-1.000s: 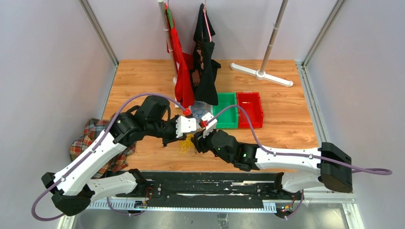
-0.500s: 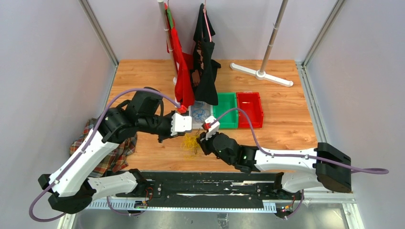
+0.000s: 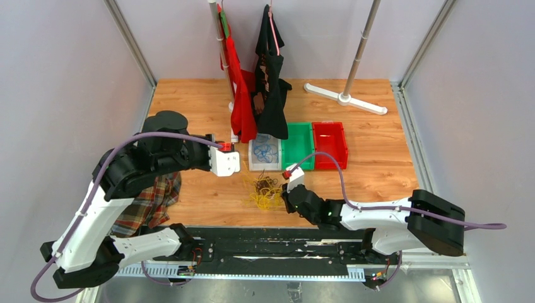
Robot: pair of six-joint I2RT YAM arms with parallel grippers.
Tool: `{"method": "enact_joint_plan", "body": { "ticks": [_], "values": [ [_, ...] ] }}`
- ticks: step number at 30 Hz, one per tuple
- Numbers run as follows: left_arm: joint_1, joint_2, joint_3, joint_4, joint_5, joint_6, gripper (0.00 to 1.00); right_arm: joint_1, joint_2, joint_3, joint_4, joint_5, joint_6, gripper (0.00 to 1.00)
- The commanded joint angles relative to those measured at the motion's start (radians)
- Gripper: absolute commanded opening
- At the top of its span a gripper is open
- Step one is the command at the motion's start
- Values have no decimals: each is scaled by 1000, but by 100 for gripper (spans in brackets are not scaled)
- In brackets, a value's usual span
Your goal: Untangle the cables
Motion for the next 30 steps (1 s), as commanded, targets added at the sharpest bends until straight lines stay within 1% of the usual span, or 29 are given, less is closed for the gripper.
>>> {"method": "enact_joint_plan", "body": {
  "ticks": [1,6,8,9,12,15,16,20,24,26,28,30],
  "values": [
    [-6,0,65,124,-290,163,0,-23,-8,-35,-29,41,45,1],
    [-6,-27,66,337,-421,310,1,-23,-21,-45,-52,50,47,1],
    [-6,-29,55,483,-488,380,0,-23,-24,-45,-58,52,48,1],
    [-6,-30,51,588,-510,405,0,-23,-24,-44,-61,52,47,1],
    [-6,-37,51,799,-510,450,1,-23,-25,-41,-76,52,46,1],
    [-6,-43,54,962,-472,483,1,-23,-35,-40,-87,56,45,1],
    [-6,-43,64,975,-451,479,0,-23,-41,-40,-89,57,44,2],
    [-6,-33,135,824,-345,457,1,-23,-74,-26,-106,59,26,11],
    [-6,-33,124,844,-316,451,0,-23,-106,-3,-130,61,1,27],
    [-6,-26,132,868,-298,444,0,-23,-118,8,-144,61,-10,29],
    [-6,-20,141,931,-285,420,1,-23,-125,11,-165,73,-15,30],
    [-6,-6,169,962,-267,391,1,-23,-138,20,-183,79,-27,40]
  ]
}}
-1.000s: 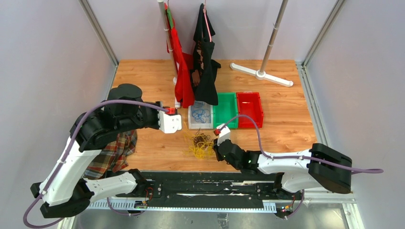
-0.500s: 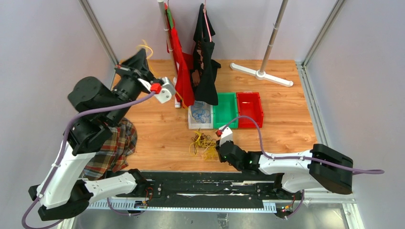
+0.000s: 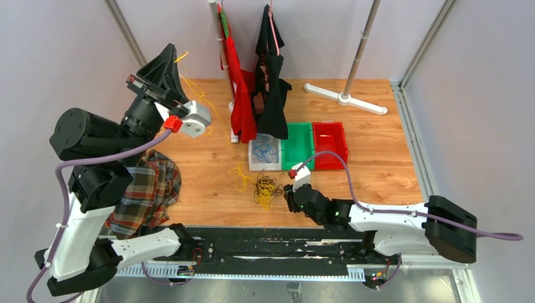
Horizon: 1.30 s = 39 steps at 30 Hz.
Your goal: Untangle the cables
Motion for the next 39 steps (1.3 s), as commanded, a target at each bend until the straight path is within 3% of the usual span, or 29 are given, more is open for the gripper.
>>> {"method": "enact_joint_plan", "body": {
  "ticks": [1,4,8,22,26,31,39],
  "values": [
    [-6,26,61,127,69,-61,1,-13,-40,43,-64,47,-38,45],
    [-6,35,90,94,133,-96,0,-13,-81,87,-82,30,-90,54],
    [-6,26,67,76,186,-125,0,-3,-66,197,-15,-107,-154,61],
    [-6,41,134,3,188,-118,0,50,355,627,178,-250,-338,64],
    [-6,38,136,42,186,-95,0,22,453,693,135,-265,-318,56],
    [-6,54,182,130,179,-32,1,9,534,624,173,-285,-265,41],
    [-6,119,349,210,214,83,0,9,637,547,203,-275,-230,29]
  ]
}}
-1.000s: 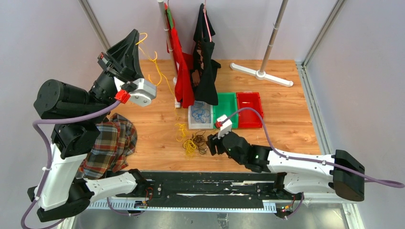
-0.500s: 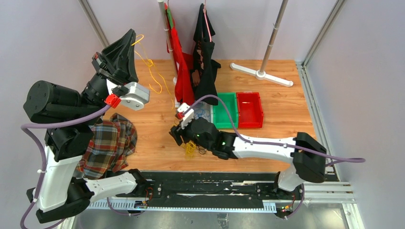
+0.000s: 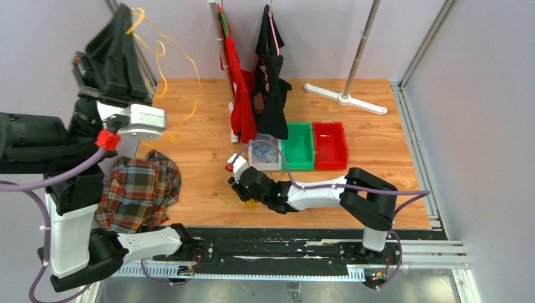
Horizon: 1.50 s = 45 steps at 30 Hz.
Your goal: Untangle the cables
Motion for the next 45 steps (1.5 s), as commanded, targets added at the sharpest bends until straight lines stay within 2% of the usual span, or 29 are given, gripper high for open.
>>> {"method": "enact_joint_plan", "body": {
  "ticks": [1,4,7,12,18,23,27,32,40,45],
  "values": [
    [-6,35,107,118,21,103,0,-9,17,-60,47,3,37,28],
    [-6,64,175,147,26,119,1,-10,12,-121,65,17,57,26],
    [-6,69,188,87,23,89,0,-9,-27,-166,72,40,72,28],
    [-6,-20,20,-22,44,19,0,-18,-248,-170,13,69,36,54],
    [-6,-93,-128,-195,124,-102,0,-20,-502,-97,-81,-12,-48,70],
    [-6,-114,-213,-276,213,-185,0,-20,-655,-63,-130,-83,-83,71],
    [-6,-103,-250,-296,299,-246,0,-20,-685,-28,-169,-93,-105,68],
    [-6,-38,-213,-296,383,-350,0,-20,-683,-3,-187,-76,-123,65],
    [-10,52,-165,-295,446,-405,0,-20,-753,-32,-201,-58,-144,71],
    [-26,93,-123,-294,453,-419,0,-20,-753,-35,-209,34,-155,65]
  ]
}}
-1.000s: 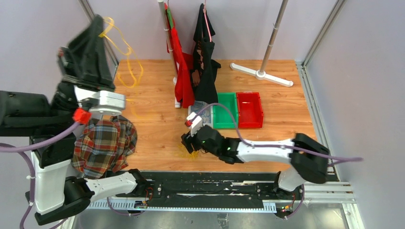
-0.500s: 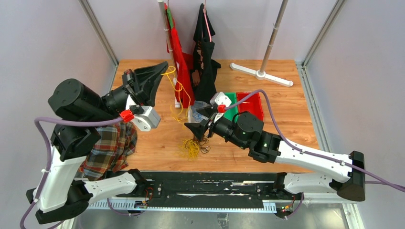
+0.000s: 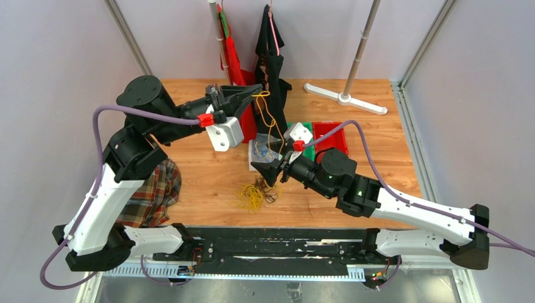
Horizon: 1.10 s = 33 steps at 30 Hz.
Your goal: Untangle the cables
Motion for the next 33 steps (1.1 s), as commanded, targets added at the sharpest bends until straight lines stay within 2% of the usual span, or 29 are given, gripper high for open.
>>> {"method": "enact_joint_plan", "body": {
  "ticks": [1,2,4,7,8,10,14,22,26,33],
  "values": [
    [-25,7,51,17,31,-26,1,-11,-8,2,-10,109,-27,64],
    [-28,6,49,17,28,-19,0,-12,-7,3,-23,138,-26,62],
    [-33,3,44,17,24,-8,0,-18,-8,9,-55,199,-14,50],
    [-36,0,40,17,25,-12,0,-46,-40,-16,-50,177,19,33],
    [-38,-1,37,16,26,-15,0,-58,-51,-27,-44,163,35,26],
    [-42,-4,27,16,27,-21,0,-76,-67,-35,-42,147,48,3],
    [-52,-2,8,16,30,-78,0,-101,-103,-36,-42,150,34,1],
    [-63,60,-19,-21,93,-294,0,-190,-183,-33,-82,205,15,1],
    [-90,159,20,-25,111,-331,0,-245,-211,-23,-114,249,10,0],
    [-140,410,188,37,76,-326,0,-399,-210,-13,-166,334,-16,0]
  ]
}}
